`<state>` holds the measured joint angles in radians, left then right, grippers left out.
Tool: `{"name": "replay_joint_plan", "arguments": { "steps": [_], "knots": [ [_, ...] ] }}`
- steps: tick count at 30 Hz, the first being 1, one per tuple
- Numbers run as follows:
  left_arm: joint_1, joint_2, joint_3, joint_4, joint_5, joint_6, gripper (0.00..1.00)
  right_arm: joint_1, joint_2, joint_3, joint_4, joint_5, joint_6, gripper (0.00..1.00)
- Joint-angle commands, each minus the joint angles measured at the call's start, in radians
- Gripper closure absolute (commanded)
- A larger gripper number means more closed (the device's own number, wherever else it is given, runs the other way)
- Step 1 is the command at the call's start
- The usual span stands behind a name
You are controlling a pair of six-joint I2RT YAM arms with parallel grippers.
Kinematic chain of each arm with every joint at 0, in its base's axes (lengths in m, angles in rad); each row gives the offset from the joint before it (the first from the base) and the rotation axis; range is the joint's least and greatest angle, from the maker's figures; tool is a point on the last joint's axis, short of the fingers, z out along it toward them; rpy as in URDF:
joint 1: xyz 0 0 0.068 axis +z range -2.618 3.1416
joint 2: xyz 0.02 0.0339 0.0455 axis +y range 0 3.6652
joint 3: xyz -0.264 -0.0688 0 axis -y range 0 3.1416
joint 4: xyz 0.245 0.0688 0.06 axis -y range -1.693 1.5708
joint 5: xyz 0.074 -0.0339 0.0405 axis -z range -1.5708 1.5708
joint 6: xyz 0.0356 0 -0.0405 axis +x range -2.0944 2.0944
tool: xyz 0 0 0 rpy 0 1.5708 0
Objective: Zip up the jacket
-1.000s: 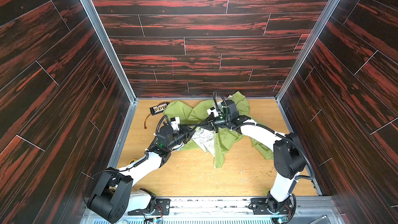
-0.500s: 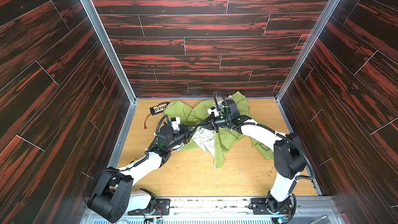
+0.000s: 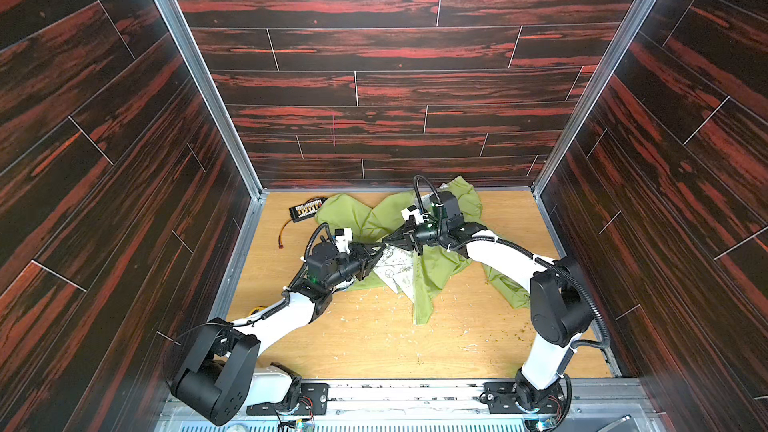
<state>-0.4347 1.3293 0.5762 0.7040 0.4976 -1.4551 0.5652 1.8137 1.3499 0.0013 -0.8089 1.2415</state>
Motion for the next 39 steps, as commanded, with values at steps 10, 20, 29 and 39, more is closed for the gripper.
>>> {"name": "replay_joint_plan", "arguments": {
  "steps": [10, 20, 29, 39],
  "knots": [
    [-0.008, 0.019, 0.024, 0.017, 0.020, 0.004, 0.94, -0.014, -0.061, -0.018, 0.007, -0.020, -0.008, 1.00],
    [-0.009, 0.040, 0.036, 0.014, 0.014, 0.002, 1.00, -0.040, -0.083, -0.004, -0.122, 0.011, -0.117, 0.75],
    [-0.009, 0.041, 0.039, -0.046, -0.008, 0.015, 1.00, -0.103, -0.207, -0.055, -0.501, 0.227, -0.400, 0.49],
    [-0.007, 0.045, 0.057, -0.167, -0.037, 0.064, 1.00, -0.096, -0.362, -0.405, -0.617, 0.316, -0.528, 0.51]
  ]
}}
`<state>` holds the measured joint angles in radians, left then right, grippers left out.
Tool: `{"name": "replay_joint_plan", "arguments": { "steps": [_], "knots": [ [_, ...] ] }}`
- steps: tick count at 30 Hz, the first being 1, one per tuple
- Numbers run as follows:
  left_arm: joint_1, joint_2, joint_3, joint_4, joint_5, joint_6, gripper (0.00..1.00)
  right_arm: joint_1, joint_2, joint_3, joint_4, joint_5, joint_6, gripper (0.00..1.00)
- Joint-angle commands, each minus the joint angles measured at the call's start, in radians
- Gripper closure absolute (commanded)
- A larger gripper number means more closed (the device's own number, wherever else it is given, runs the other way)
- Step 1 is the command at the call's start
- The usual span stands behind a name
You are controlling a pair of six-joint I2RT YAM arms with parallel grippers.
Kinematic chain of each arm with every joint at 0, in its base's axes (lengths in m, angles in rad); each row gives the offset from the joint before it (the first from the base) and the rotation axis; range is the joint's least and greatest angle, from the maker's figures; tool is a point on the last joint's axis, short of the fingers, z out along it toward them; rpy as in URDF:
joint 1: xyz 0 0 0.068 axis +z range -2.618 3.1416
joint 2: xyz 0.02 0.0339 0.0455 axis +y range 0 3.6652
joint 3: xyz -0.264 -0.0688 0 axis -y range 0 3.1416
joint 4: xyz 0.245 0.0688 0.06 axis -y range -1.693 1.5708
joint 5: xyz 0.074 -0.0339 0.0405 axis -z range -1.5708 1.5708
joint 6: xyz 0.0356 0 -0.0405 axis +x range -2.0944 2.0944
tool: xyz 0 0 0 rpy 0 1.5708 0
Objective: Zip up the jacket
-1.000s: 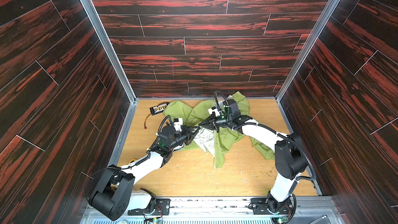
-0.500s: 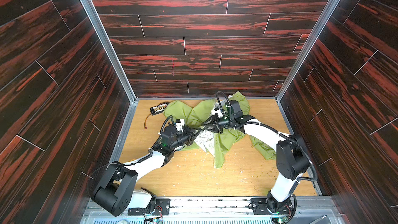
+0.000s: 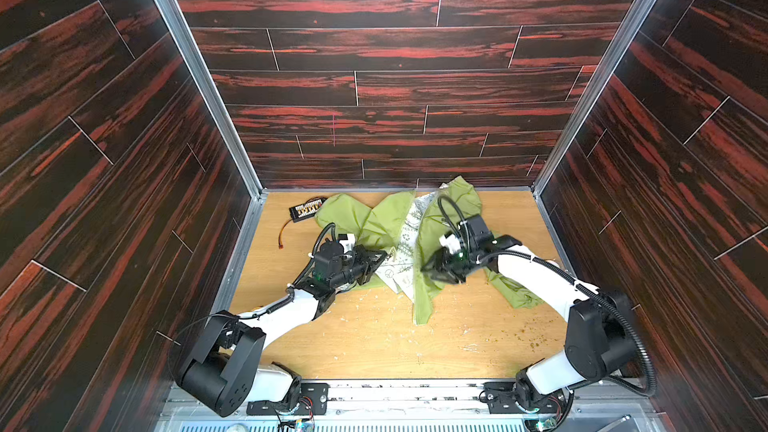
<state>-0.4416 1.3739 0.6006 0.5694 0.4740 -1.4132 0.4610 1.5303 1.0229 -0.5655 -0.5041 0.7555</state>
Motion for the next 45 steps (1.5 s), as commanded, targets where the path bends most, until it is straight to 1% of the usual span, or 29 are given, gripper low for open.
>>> {"name": "replay_joint_plan", "arguments": {
  "steps": [1, 3, 6, 9, 12, 16, 19, 22, 28, 34, 37, 40, 45],
  "knots": [
    [0.000, 0.004, 0.034, -0.032, -0.012, 0.022, 1.00, 0.014, -0.097, -0.111, -0.031, 0.004, -0.036, 0.52],
    [0.000, 0.012, 0.036, -0.032, -0.002, 0.024, 1.00, 0.036, -0.133, -0.172, -0.002, 0.006, -0.027, 0.51],
    [-0.001, 0.020, 0.042, -0.033, 0.011, 0.023, 1.00, 0.066, -0.156, -0.234, 0.046, -0.002, -0.014, 0.47],
    [0.000, 0.022, 0.045, -0.035, 0.021, 0.024, 1.00, 0.093, -0.140, -0.283, 0.095, -0.010, 0.008, 0.46],
    [-0.002, 0.015, 0.046, -0.043, 0.026, 0.024, 1.00, 0.119, -0.111, -0.310, 0.132, 0.006, 0.026, 0.46],
    [-0.002, -0.005, 0.049, -0.076, 0.026, 0.032, 1.00, 0.147, -0.068, -0.333, 0.212, -0.008, 0.058, 0.46],
    [-0.001, -0.022, 0.049, -0.102, 0.026, 0.042, 1.00, 0.164, -0.036, -0.336, 0.273, -0.014, 0.086, 0.47],
    [-0.001, -0.035, 0.048, -0.122, 0.025, 0.045, 1.00, 0.187, 0.005, -0.328, 0.314, -0.004, 0.109, 0.51],
    [-0.001, -0.062, 0.053, -0.157, 0.020, 0.053, 1.00, 0.192, 0.061, -0.366, 0.400, 0.030, 0.179, 0.54],
    [-0.002, -0.089, 0.058, -0.196, 0.019, 0.064, 1.00, 0.192, 0.056, -0.370, 0.366, 0.080, 0.177, 0.56],
    [-0.002, -0.092, 0.060, -0.202, 0.018, 0.065, 1.00, 0.191, 0.016, -0.372, 0.321, 0.134, 0.167, 0.51],
    [-0.001, -0.087, 0.064, -0.203, 0.019, 0.067, 1.00, 0.191, -0.015, -0.376, 0.297, 0.190, 0.154, 0.48],
    [-0.002, -0.076, 0.073, -0.203, 0.022, 0.066, 1.00, 0.192, 0.003, -0.379, 0.343, 0.186, 0.148, 0.48]
  ]
}}
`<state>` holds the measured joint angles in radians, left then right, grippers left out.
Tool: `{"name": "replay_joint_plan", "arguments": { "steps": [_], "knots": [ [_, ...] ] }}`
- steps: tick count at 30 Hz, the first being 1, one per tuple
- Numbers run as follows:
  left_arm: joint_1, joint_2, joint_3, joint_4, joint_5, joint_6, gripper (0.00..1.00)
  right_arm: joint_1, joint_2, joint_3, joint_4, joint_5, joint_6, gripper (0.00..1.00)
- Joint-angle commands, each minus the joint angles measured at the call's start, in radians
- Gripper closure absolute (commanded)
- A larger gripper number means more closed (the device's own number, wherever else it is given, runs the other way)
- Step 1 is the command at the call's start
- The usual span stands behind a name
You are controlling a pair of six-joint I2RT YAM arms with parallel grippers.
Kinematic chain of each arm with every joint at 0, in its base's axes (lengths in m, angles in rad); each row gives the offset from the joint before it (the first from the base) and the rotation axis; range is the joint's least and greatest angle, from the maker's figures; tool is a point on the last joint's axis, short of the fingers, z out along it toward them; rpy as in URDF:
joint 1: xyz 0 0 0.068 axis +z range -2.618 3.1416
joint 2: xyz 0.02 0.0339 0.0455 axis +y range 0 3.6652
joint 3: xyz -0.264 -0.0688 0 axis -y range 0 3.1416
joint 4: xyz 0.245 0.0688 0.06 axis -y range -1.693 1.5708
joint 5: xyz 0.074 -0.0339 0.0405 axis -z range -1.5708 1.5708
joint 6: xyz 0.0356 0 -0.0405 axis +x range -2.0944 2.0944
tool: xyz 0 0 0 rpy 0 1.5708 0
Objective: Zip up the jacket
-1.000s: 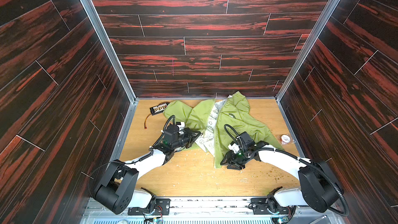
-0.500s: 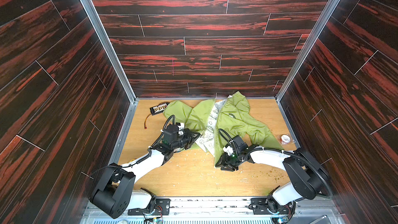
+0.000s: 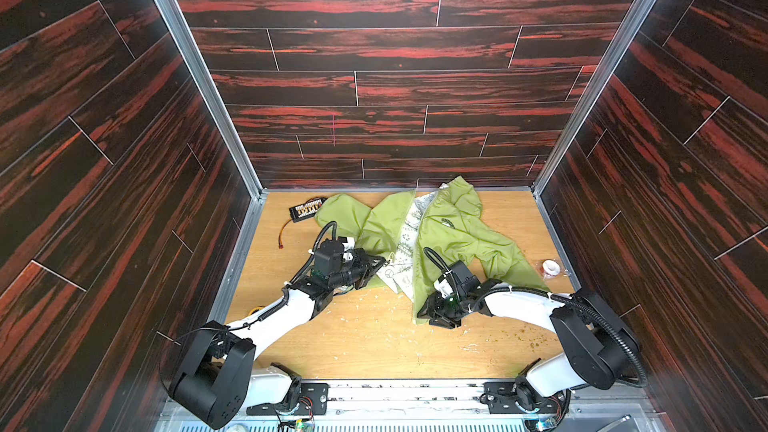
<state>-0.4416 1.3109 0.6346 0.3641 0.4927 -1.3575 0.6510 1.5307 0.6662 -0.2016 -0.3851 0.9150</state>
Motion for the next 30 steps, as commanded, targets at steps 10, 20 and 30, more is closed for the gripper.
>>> {"name": "replay_joint_plan", "arguments": {
  "steps": [10, 20, 30],
  "knots": [
    [-0.001, -0.015, 0.040, -0.015, 0.001, 0.011, 1.00, 0.006, 0.096, -0.067, 0.199, -0.072, 0.036, 0.53],
    [-0.002, -0.022, 0.037, -0.030, 0.005, 0.012, 1.00, 0.006, 0.169, -0.089, 0.306, -0.113, 0.084, 0.75],
    [0.000, -0.017, 0.033, -0.012, -0.006, 0.012, 1.00, -0.108, -0.004, -0.081, 0.200, -0.131, 0.074, 1.00]
  ]
}}
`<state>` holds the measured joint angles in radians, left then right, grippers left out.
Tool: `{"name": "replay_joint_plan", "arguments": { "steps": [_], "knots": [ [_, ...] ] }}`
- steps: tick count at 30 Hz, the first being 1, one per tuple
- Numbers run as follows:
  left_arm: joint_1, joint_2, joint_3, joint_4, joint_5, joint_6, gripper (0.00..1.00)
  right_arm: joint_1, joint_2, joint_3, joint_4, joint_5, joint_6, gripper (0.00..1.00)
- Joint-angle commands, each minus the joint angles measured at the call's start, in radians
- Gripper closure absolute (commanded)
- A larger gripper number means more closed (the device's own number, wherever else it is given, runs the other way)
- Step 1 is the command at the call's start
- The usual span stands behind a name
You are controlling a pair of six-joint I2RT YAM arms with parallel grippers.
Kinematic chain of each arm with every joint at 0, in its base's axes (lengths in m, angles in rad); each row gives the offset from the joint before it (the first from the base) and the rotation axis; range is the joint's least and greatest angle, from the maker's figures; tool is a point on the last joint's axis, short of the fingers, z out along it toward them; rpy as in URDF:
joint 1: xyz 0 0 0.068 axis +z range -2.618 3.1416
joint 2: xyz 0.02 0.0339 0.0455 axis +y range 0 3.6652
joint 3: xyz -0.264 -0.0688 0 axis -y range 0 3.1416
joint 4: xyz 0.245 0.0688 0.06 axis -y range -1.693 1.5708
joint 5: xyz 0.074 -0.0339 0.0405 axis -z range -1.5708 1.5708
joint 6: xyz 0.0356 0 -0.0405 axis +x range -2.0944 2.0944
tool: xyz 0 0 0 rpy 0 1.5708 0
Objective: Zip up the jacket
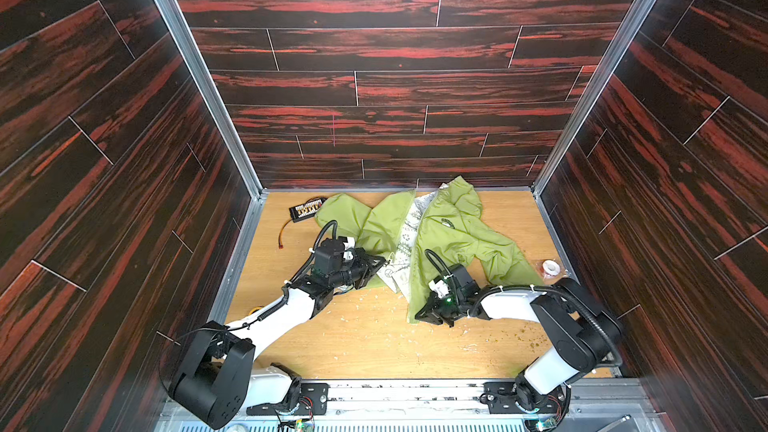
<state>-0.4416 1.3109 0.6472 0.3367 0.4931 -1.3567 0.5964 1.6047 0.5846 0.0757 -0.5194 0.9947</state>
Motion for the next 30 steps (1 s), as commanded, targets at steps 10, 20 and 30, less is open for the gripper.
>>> {"name": "replay_joint_plan", "arguments": {
  "steps": [10, 20, 30],
  "knots": [
    [-0.009, 0.120, 0.138, 0.045, 0.021, 0.030, 1.00, -0.422, -0.110, 0.436, -0.572, -0.038, -0.297, 1.00],
    [-0.061, 0.210, 0.216, 0.020, 0.016, 0.062, 1.00, -0.546, -0.016, 0.757, -0.764, -0.038, -0.410, 1.00],
    [-0.063, 0.244, 0.218, -0.008, -0.001, 0.079, 1.00, -0.402, -0.146, 0.398, -0.590, -0.204, -0.369, 1.00]
  ]
}}
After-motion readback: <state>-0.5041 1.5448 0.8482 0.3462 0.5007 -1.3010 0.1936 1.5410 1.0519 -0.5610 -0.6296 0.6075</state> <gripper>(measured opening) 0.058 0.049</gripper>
